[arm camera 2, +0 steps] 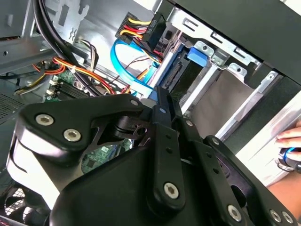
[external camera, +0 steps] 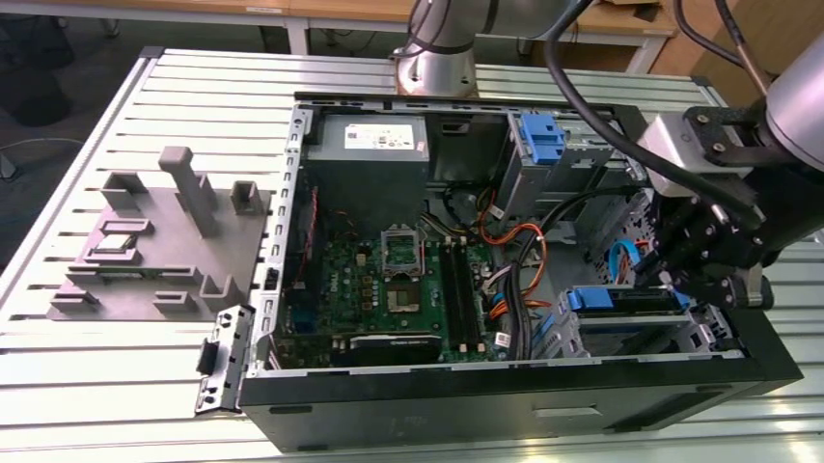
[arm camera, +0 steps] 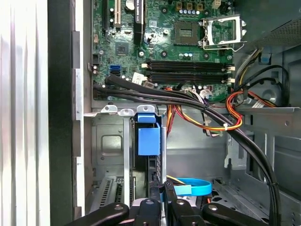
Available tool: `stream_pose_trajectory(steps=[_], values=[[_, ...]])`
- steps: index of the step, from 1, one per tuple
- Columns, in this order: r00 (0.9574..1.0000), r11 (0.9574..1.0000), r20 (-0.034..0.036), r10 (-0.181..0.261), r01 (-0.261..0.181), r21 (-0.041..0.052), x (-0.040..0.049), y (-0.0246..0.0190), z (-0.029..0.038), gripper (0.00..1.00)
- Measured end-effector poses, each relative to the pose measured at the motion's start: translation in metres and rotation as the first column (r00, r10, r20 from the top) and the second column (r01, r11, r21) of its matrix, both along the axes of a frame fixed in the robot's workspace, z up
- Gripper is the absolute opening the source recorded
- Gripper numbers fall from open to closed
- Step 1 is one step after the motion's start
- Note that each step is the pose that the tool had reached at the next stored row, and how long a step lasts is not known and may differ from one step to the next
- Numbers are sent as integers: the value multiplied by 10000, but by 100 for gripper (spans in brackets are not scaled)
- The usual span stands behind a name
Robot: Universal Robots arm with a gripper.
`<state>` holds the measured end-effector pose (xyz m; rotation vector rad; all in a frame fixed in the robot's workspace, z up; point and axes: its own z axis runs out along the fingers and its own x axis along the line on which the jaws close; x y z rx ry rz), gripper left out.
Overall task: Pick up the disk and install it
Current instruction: 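Insert the first disk wire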
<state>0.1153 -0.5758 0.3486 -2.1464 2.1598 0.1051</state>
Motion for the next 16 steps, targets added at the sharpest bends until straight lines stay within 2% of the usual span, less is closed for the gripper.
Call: stream_pose_trajectory(steps=[4,11,16], values=[[10000,9996,23,4,-5,299,-7,-31,-12,16],[10000,9995,46,11,-13,323,-18,-57,-64,16],[10000,9995,51,12,-13,331,-18,-58,-72,16]])
